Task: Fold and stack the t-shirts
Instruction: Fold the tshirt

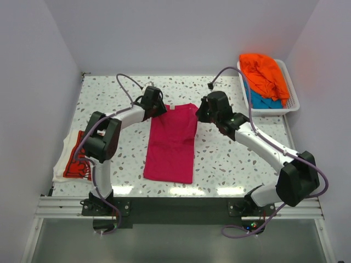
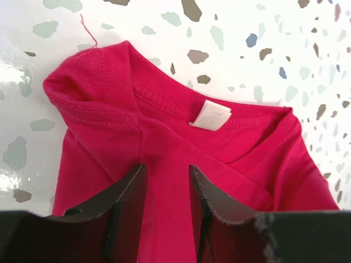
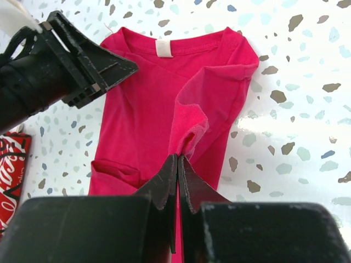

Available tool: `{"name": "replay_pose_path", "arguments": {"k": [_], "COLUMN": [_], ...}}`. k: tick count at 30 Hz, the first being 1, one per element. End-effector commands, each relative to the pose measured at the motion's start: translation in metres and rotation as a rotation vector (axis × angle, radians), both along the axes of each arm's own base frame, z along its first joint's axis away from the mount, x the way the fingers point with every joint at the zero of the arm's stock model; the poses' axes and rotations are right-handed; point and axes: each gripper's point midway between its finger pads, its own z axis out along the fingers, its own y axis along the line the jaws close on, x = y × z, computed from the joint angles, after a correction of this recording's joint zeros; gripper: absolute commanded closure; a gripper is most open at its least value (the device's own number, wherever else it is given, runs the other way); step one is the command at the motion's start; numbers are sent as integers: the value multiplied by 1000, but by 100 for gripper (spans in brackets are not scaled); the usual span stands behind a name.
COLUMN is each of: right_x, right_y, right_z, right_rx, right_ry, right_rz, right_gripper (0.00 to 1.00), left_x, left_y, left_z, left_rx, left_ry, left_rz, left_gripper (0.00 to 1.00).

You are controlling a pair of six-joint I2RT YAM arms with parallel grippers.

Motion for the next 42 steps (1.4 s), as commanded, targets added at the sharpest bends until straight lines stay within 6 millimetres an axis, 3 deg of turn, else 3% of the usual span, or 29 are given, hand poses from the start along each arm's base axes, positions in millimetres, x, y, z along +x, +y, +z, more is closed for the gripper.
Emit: {"name": "replay_pose_path", "arguments": {"k": [1, 8, 11, 23, 26, 33, 42], "right_x": [2, -1, -2, -2, -3, -2, -1], "right_y": [-5, -4, -4, -1, -2, -3, -3], "right_z": [12, 4, 2, -2, 0, -2, -4], "right_rx": [22, 21, 22, 29, 31, 28, 26], "right_ry": [-39, -24, -20, -9, -15, -13, -15], "right_rz": [-34, -22, -19, -12, -11, -17, -19], "right_gripper": [100, 100, 100, 100, 100, 100, 100], "left_x": [17, 40, 42, 38, 36, 41, 47], "left_y": [3, 14, 14, 5, 2, -2, -8], "left_z": [7, 13, 4, -21, -27, -12, 11], "left_rx": [68, 149, 180, 227, 235, 214, 186], "left_ry": [-34, -68, -45, 0, 10, -28, -85], "left_rz": [25, 93, 94, 83, 69, 68, 44], "left_gripper": [57, 54, 55, 67, 76, 100, 100]}}
